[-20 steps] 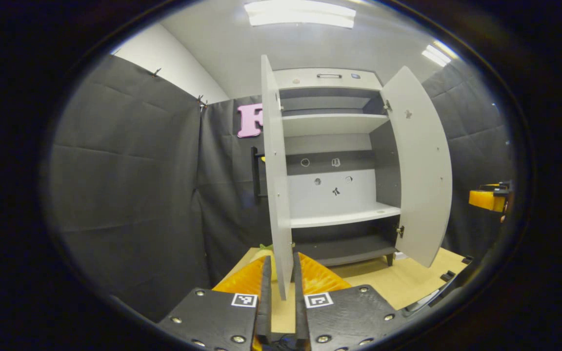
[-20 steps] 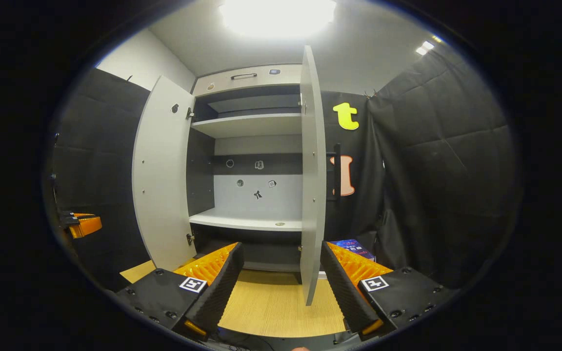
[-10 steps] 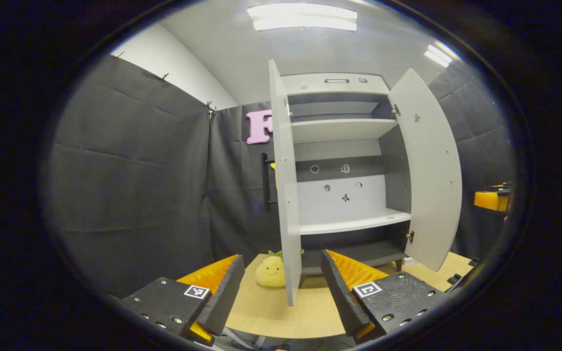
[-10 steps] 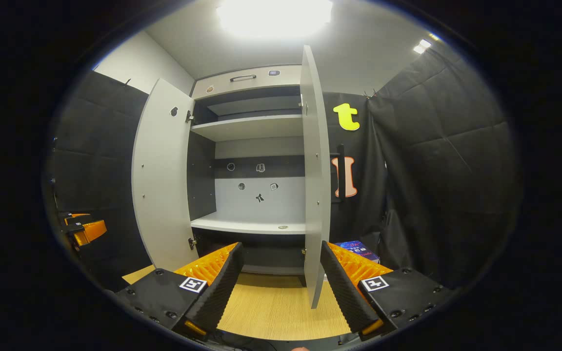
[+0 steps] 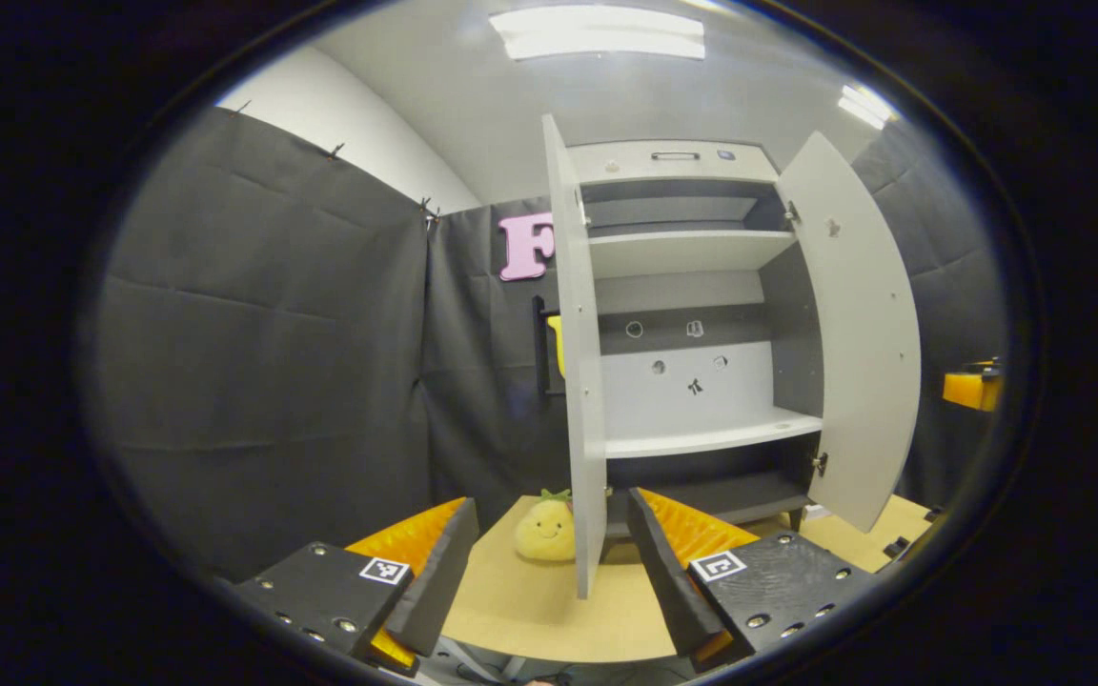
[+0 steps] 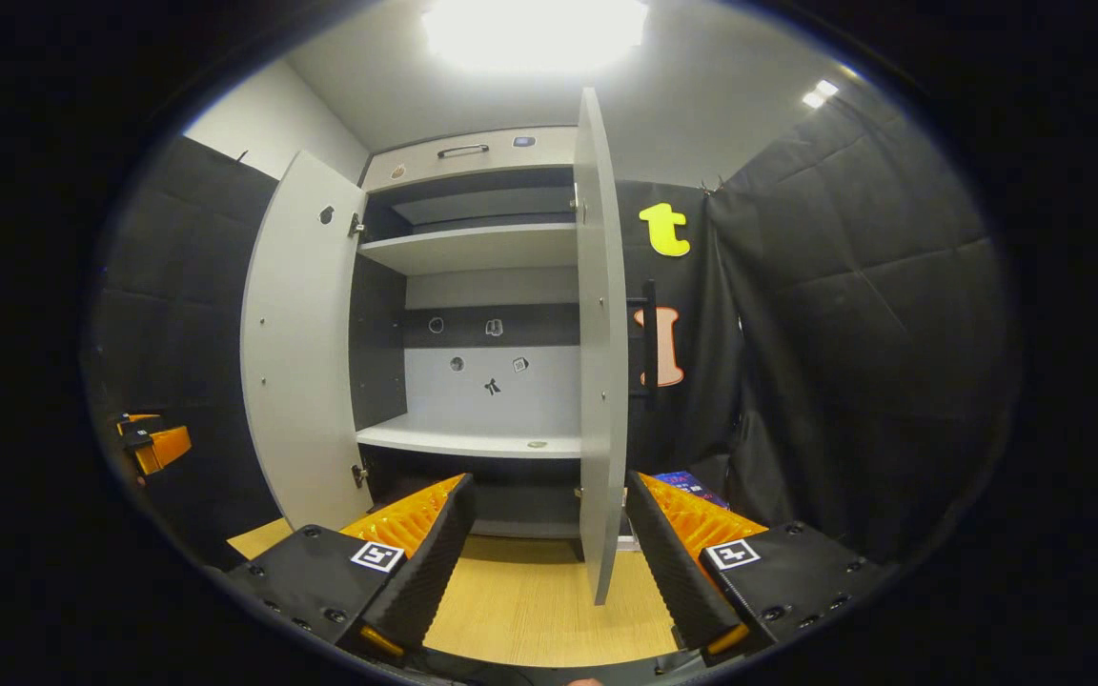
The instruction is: Open the right door of the double-door shoe cabinet with the right hand, and open the left door with the left hand.
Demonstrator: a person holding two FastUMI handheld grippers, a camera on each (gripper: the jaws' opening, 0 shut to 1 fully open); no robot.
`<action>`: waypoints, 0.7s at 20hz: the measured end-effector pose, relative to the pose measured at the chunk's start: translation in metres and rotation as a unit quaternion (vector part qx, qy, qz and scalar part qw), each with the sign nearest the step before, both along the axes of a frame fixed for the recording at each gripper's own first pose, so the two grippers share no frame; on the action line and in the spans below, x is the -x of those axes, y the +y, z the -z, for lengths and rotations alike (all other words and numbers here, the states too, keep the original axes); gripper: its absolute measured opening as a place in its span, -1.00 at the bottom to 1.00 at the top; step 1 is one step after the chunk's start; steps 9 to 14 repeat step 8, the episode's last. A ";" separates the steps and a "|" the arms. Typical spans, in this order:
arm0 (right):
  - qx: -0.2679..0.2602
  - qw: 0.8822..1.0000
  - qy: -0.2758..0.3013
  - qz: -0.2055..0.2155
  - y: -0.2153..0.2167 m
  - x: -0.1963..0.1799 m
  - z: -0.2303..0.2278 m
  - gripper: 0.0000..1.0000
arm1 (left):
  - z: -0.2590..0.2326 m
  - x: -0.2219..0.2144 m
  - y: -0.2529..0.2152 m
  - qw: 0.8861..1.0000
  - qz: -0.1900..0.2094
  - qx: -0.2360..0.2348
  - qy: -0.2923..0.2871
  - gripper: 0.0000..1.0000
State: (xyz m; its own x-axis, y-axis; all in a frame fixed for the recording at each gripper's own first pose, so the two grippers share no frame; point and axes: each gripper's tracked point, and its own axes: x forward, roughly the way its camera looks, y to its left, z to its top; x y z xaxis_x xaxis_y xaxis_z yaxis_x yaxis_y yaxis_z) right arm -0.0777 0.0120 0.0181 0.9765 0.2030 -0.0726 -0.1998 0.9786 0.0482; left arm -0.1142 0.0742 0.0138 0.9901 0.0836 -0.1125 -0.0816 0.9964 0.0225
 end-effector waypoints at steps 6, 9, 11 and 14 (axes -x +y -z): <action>0.002 1.000 -0.008 -0.003 0.004 0.001 -0.002 0.97 | 0.000 -0.003 -0.002 1.000 0.007 -0.008 -0.001 0.82; 0.006 1.000 -0.013 -0.003 0.003 0.002 -0.005 0.97 | -0.001 -0.003 -0.001 1.000 0.008 -0.007 -0.003 0.81; 0.006 1.000 -0.013 -0.003 0.003 0.002 -0.005 0.97 | -0.001 -0.003 -0.001 1.000 0.008 -0.007 -0.003 0.81; 0.006 1.000 -0.013 -0.003 0.003 0.002 -0.005 0.97 | -0.001 -0.003 -0.001 1.000 0.008 -0.007 -0.003 0.81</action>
